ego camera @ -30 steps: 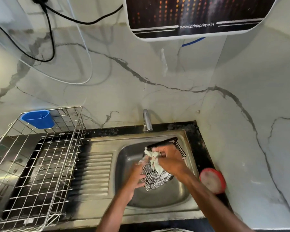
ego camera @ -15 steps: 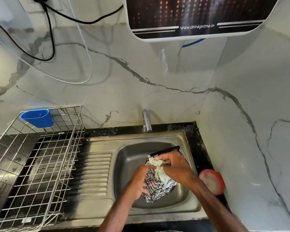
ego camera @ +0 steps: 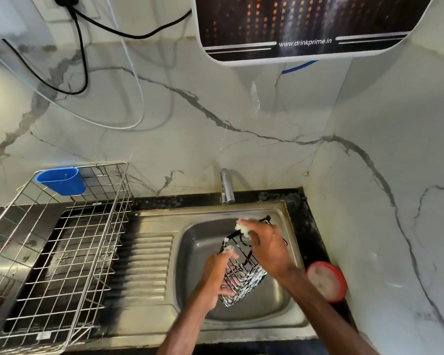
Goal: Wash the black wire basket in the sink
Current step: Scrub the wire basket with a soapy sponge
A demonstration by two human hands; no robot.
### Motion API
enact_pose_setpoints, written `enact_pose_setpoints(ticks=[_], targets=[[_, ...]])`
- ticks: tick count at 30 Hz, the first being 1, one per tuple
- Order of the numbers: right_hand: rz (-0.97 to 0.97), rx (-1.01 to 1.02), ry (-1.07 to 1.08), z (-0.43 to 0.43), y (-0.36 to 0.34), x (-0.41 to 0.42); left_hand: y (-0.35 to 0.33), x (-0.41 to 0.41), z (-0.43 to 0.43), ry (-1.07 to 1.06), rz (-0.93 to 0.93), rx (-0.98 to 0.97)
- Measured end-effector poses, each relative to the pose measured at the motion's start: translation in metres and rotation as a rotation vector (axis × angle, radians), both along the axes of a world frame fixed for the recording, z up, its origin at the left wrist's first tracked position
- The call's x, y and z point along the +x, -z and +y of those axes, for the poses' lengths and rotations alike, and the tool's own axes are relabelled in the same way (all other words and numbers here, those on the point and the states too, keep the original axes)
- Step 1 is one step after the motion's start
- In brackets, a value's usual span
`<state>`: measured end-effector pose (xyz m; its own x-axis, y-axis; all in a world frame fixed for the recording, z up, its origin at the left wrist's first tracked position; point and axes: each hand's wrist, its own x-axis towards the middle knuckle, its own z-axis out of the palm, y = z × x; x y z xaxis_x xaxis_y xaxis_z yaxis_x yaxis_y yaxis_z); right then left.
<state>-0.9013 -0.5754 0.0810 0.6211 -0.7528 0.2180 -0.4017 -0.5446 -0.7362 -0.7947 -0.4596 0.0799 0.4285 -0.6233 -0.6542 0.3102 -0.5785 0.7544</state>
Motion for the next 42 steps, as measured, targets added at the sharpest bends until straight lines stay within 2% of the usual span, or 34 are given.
enact_pose_setpoints(ticks=[4,6,11,13,15,20,22,26,28,32,37,39,42], targets=[[-0.048,-0.084,-0.278,0.033,-0.004,0.013,-0.002,-0.001,0.001,-0.039,-0.009,0.011],[-0.060,-0.053,-0.317,0.022,0.002,0.008,0.000,0.001,0.002,-0.031,-0.024,0.017],[-0.055,-0.007,-0.010,-0.032,0.016,-0.026,0.001,0.001,0.007,0.015,-0.069,0.021],[-0.060,-0.009,0.045,-0.041,0.021,-0.032,0.001,-0.002,0.009,0.011,-0.062,0.015],[-0.084,-0.062,-0.005,-0.027,0.019,-0.025,0.000,-0.004,0.008,-0.001,-0.059,0.016],[-0.078,-0.147,-0.320,0.020,0.011,-0.005,-0.001,-0.005,0.006,-0.024,-0.049,-0.010],[-0.072,-0.117,-0.267,-0.004,0.016,-0.013,0.001,-0.005,0.007,-0.006,-0.060,-0.019],[-0.005,0.013,0.004,-0.046,0.019,-0.039,0.005,-0.005,0.012,0.025,-0.069,0.013],[-0.012,-0.018,-0.024,-0.038,0.015,-0.037,0.003,-0.005,0.012,0.023,-0.072,0.010],[-0.074,-0.154,-0.280,0.017,0.003,-0.016,0.000,-0.007,0.007,0.004,-0.061,0.001],[-0.092,-0.172,-0.357,0.035,0.006,-0.033,-0.001,-0.005,0.007,-0.068,-0.010,0.030],[-0.088,-0.160,-0.323,0.025,0.013,-0.045,-0.001,-0.004,0.007,-0.086,0.011,0.029],[-0.101,-0.074,-0.129,0.009,0.021,-0.052,0.002,-0.004,0.005,-0.092,0.006,0.021]])
